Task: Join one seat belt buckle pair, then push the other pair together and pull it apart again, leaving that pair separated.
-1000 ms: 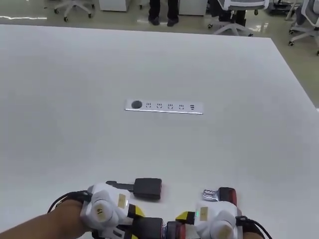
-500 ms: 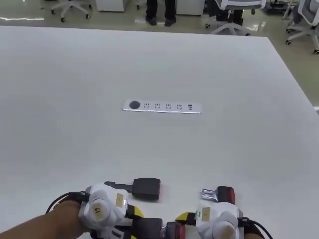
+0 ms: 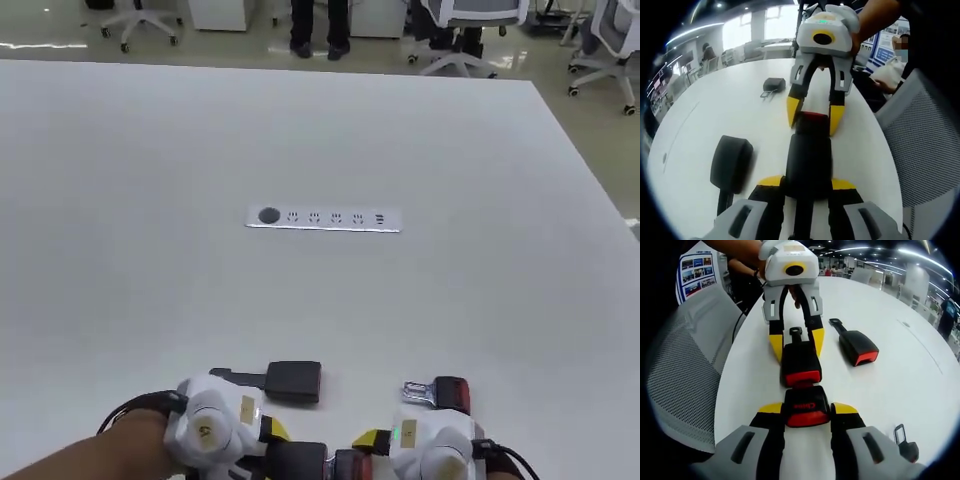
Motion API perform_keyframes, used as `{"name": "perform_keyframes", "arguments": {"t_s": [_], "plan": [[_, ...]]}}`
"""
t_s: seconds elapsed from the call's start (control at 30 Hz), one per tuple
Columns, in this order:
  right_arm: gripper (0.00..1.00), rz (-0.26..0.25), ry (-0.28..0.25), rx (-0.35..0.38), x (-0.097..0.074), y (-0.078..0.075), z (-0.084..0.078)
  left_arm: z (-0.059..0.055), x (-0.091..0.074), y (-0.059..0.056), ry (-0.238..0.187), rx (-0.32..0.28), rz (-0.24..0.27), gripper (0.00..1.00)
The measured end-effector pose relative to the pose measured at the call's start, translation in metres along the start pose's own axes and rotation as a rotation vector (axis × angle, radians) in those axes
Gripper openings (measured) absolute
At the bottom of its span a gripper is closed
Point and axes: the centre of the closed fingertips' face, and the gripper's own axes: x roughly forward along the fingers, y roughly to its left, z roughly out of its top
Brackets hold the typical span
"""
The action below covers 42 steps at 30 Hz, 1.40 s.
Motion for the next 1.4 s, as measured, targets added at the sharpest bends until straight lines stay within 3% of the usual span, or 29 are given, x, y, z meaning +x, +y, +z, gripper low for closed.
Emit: {"name": "perform_keyframes", "arguments": {"t_s": [0.1,0.17,0.3,0.47,0.6,0.7,0.87,1.17,1.4], "plan": [[0.34,-0.003,0.002,0.003,0.001,0.0,0.0,0.0,0.0,0.001,0.007,0.0,0.009,0.34],[0.34,-0.012,-0.002,-0.015,0.0,0.0,0.001,0.001,0.0,0.001,0.005,-0.029,0.019,0.35],[0.36,-0.036,-0.021,0.021,-0.003,0.0,0.003,0.002,0.0,0.0,0.005,-0.062,0.029,0.37],[0.62,-0.067,-0.07,0.084,-0.016,-0.003,0.012,0.0,-0.005,-0.003,0.01,-0.133,0.037,0.44],[0.62,-0.086,-0.076,0.086,-0.023,-0.005,0.01,0.003,-0.016,0.0,-0.014,-0.1,0.085,0.6],[0.65,-0.108,-0.075,0.094,-0.028,-0.009,0.005,0.009,-0.027,0.005,-0.05,-0.121,0.118,0.66],[0.66,-0.128,-0.091,0.128,-0.039,-0.013,0.002,0.003,-0.038,0.011,-0.033,-0.107,0.149,0.71],[0.68,-0.17,-0.085,0.129,-0.062,-0.04,-0.011,-0.003,-0.06,0.027,-0.039,-0.129,0.197,0.72],[0.7,-0.191,-0.091,0.149,-0.077,-0.065,-0.02,0.004,-0.069,0.044,-0.046,-0.13,0.219,0.72]]}}
